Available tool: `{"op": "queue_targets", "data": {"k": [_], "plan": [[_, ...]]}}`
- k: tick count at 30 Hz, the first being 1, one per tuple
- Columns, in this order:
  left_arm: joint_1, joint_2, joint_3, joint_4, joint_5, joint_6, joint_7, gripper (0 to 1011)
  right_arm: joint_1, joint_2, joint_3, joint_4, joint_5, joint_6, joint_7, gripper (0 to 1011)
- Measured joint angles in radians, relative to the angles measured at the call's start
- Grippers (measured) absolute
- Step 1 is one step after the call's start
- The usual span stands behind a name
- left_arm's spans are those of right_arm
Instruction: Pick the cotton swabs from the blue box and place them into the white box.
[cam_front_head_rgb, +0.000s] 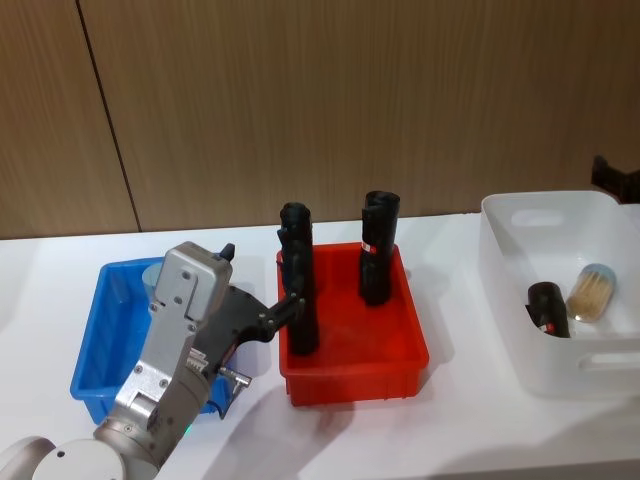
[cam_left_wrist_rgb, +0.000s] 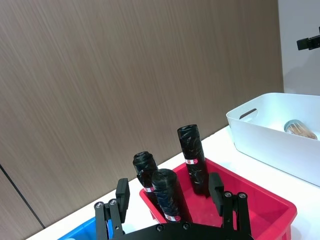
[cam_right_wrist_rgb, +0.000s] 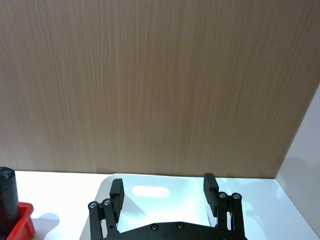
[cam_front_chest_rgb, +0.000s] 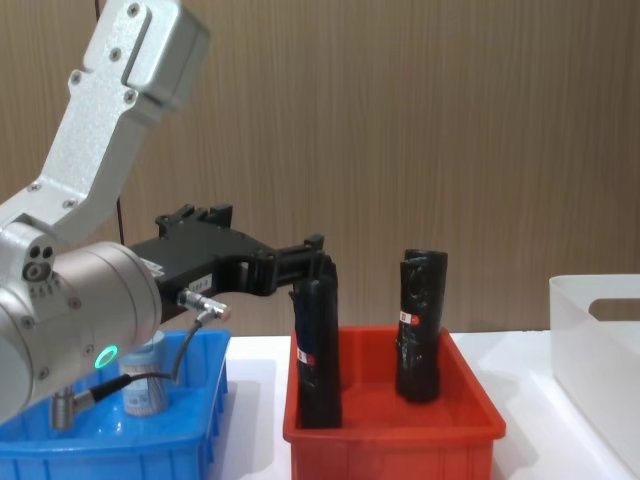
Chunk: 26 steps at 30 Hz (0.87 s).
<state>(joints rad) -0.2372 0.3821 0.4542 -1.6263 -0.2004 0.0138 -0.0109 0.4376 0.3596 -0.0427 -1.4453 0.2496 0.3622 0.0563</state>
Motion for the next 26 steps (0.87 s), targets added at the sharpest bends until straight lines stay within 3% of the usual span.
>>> {"op": "queue_targets", "data": {"k": [26], "plan": [[0.000,0.000,0.000,0.000,0.000,0.000,0.000,999,-0.001,0.000,0.000,-0.002,0.000,0.000,0.001,1002]]}}
